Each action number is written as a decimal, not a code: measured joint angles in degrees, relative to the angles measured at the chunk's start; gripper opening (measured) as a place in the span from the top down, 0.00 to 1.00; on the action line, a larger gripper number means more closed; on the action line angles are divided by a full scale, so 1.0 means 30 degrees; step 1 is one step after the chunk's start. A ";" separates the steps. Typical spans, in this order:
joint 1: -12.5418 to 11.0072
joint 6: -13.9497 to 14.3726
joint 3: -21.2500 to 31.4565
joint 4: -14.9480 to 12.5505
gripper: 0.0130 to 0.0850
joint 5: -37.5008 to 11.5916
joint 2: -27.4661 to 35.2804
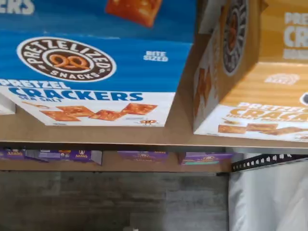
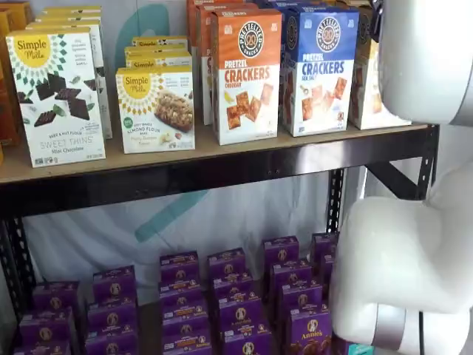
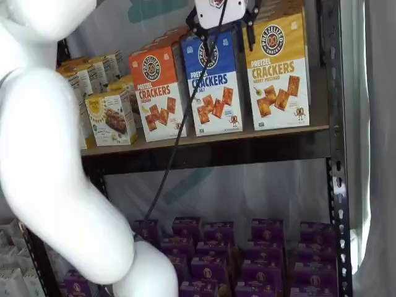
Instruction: Retrieve the yellow and white box located on the top shelf, the sixth one from the left
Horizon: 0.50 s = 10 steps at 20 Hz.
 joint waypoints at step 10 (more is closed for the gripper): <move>-0.1063 -0.1001 -0.0357 0.0270 0.00 0.0227 0.0276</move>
